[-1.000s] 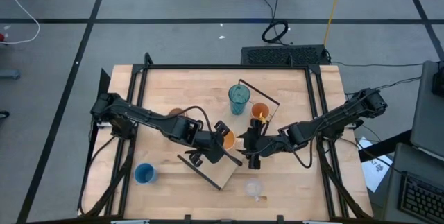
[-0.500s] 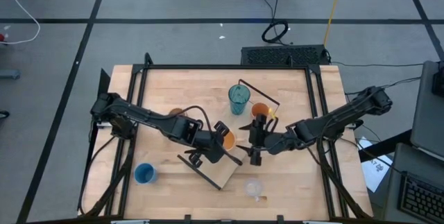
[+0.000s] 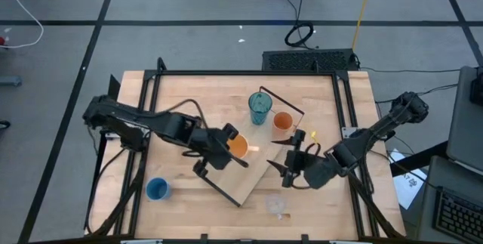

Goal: Stack small to large cups/mugs on shelf
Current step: Put the light orange mug on the shelf, then put the blue cup on the shelf

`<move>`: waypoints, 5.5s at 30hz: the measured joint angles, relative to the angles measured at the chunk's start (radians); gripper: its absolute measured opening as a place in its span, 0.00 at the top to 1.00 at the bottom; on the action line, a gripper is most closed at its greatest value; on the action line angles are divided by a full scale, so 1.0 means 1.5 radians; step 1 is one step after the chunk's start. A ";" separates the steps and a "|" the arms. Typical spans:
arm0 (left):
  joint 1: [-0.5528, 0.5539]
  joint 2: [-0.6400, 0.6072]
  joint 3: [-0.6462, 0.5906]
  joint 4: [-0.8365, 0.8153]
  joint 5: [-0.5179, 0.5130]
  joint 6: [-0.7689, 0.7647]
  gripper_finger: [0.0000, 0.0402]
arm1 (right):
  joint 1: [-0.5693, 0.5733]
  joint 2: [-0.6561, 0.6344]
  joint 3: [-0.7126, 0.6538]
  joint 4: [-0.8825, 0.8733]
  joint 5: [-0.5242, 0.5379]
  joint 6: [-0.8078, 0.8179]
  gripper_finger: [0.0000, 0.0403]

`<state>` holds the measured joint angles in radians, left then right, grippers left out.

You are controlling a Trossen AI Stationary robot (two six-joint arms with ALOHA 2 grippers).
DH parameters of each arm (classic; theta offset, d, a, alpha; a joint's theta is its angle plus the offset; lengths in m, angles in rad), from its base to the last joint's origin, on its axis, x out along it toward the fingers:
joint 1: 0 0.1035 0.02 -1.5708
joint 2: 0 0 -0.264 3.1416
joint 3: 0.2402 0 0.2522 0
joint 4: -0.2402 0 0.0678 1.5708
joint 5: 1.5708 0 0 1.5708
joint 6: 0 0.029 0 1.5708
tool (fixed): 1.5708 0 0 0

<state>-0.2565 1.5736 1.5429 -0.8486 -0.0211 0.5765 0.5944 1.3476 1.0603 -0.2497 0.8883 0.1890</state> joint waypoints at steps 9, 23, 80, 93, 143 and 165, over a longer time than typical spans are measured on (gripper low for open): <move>0.023 -0.087 0.000 -0.019 0.024 0.025 0.97 | 0.073 0.000 -0.004 -0.007 0.079 0.050 0.27; 0.176 -0.099 0.000 -0.004 0.167 0.001 0.98 | 0.120 0.000 -0.087 0.004 0.126 0.181 0.27; 0.244 0.191 -0.001 0.003 0.218 0.117 0.98 | 0.168 0.001 -0.087 0.034 0.126 0.157 0.27; 0.245 0.202 -0.001 -0.003 0.216 0.137 0.95 | 0.168 0.001 -0.087 0.034 0.125 0.158 0.27; 0.222 0.099 -0.002 -0.039 0.205 0.066 0.72 | 0.168 0.001 -0.087 0.034 0.123 0.158 0.27; 0.187 -0.173 -0.001 -0.109 0.135 -0.068 0.72 | 0.168 0.001 -0.087 0.049 0.123 0.162 0.27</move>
<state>0.0246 1.3137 1.5410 -1.0113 0.1807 0.4751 0.8463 1.3487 0.9298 -0.1770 1.0721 0.4321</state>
